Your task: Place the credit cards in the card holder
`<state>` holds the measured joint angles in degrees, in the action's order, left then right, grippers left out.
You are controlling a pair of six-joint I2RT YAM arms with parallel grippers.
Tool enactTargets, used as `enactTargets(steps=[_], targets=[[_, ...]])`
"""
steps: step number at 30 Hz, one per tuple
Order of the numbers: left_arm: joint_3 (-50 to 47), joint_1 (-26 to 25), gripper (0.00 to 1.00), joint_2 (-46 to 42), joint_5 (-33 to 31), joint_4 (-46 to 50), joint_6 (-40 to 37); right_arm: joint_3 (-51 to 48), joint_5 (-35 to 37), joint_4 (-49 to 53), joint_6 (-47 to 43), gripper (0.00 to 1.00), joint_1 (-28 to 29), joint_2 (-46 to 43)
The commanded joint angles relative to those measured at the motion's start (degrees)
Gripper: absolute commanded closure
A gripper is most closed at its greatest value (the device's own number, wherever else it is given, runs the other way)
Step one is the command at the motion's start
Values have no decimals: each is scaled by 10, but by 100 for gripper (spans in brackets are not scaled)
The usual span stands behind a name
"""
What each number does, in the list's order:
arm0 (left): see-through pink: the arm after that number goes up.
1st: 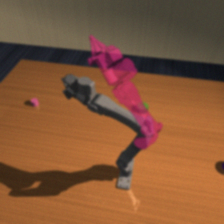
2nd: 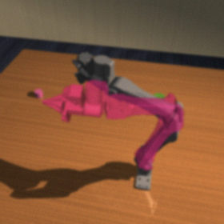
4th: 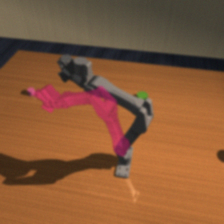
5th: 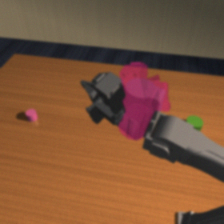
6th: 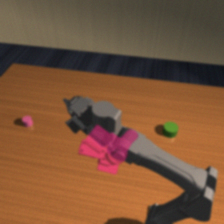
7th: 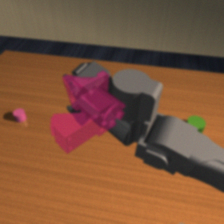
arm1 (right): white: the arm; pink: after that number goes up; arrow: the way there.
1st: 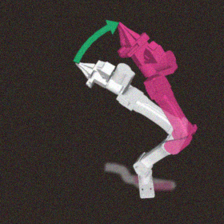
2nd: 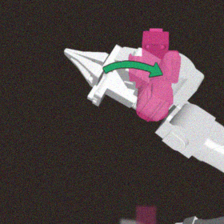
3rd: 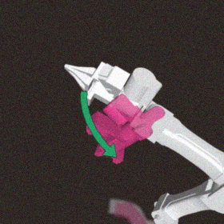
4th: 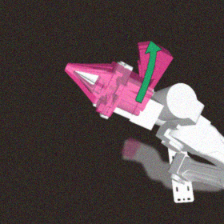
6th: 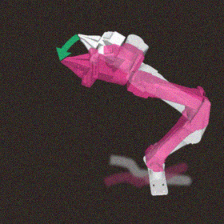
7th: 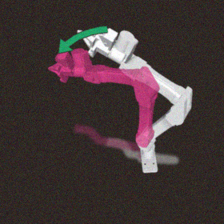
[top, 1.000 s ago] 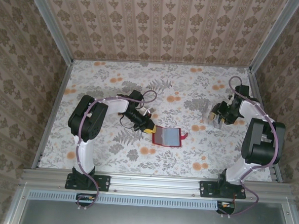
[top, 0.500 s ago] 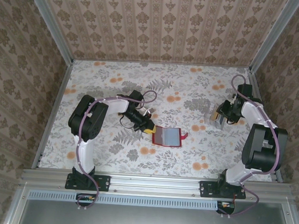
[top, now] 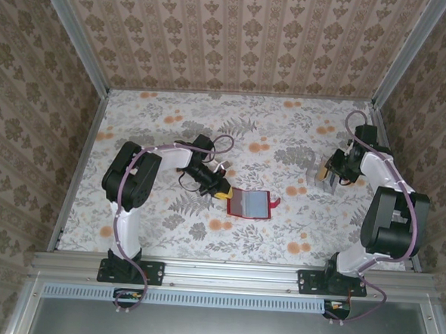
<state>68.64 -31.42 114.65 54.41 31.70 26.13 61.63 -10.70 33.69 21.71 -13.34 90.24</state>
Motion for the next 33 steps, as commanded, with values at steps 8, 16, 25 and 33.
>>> enactTargets(steps=[8, 16, 25, 33], targets=[[1, -1, 100, 3, 7, 6, 1, -9, 7, 27, -16, 84, -4, -24], [3, -1, 100, 2, 6, 6, 1, -7, 0, 34, -22, 93, -5, -28], [-2, -1, 100, 4, 6, 3, 1, 7, -31, 46, -23, 95, -4, -45], [-1, -1, 100, 7, 9, 0, 0, 14, -43, 35, -5, 69, -3, -26]])
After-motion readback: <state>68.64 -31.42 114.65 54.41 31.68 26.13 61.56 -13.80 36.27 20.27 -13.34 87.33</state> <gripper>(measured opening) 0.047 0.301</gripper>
